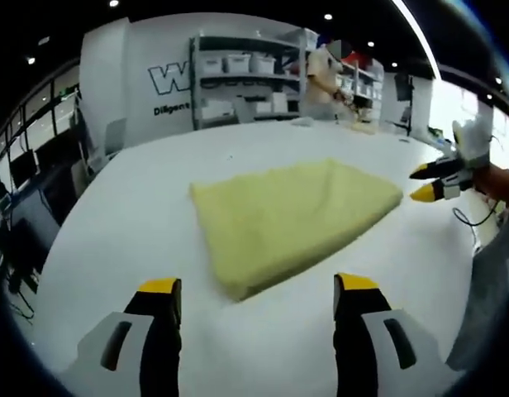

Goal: Fold the garment on the visible template until the final outline fits inside the template.

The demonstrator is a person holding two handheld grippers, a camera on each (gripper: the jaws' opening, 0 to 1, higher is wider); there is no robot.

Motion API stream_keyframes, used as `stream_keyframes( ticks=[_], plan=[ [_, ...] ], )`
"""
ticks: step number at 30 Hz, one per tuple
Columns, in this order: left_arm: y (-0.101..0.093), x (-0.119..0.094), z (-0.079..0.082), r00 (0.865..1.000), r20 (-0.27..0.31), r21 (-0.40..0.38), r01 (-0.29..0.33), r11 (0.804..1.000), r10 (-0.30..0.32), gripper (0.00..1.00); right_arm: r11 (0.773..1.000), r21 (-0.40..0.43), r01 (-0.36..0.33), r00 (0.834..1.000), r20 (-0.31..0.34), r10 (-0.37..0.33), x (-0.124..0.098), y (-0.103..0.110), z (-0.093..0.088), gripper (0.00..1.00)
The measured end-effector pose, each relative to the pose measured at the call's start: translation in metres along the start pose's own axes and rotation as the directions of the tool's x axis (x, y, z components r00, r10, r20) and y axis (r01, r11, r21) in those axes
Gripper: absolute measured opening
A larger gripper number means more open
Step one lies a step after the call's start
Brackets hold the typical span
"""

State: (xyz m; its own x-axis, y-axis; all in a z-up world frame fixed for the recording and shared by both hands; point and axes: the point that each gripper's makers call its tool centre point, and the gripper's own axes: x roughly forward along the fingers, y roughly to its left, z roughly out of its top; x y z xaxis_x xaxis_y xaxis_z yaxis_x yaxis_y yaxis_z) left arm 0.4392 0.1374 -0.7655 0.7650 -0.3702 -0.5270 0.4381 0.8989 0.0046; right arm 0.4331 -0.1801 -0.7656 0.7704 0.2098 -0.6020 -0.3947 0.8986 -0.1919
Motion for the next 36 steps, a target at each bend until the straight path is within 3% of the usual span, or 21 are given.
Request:
stream_keyframes(
  ticks=[15,28,36],
  plan=[
    [0.002,0.013,-0.006,1.000,-0.019,-0.003,0.018,1.000,-0.018,0.60,0.993,0.109,-0.039,0.999,-0.030,0.043,0.016,-0.003,-0.008,0.18],
    [0.002,0.017,-0.008,0.999,-0.023,0.000,0.028,1.000,-0.028,0.54,0.993,0.113,-0.039,0.995,-0.083,0.048,0.026,-0.006,-0.022,0.09],
    [0.003,0.017,-0.011,0.999,-0.034,-0.001,0.028,1.000,-0.028,0.51,0.993,0.100,-0.061,0.995,-0.066,0.068,0.024,-0.002,-0.018,0.01]
  ],
)
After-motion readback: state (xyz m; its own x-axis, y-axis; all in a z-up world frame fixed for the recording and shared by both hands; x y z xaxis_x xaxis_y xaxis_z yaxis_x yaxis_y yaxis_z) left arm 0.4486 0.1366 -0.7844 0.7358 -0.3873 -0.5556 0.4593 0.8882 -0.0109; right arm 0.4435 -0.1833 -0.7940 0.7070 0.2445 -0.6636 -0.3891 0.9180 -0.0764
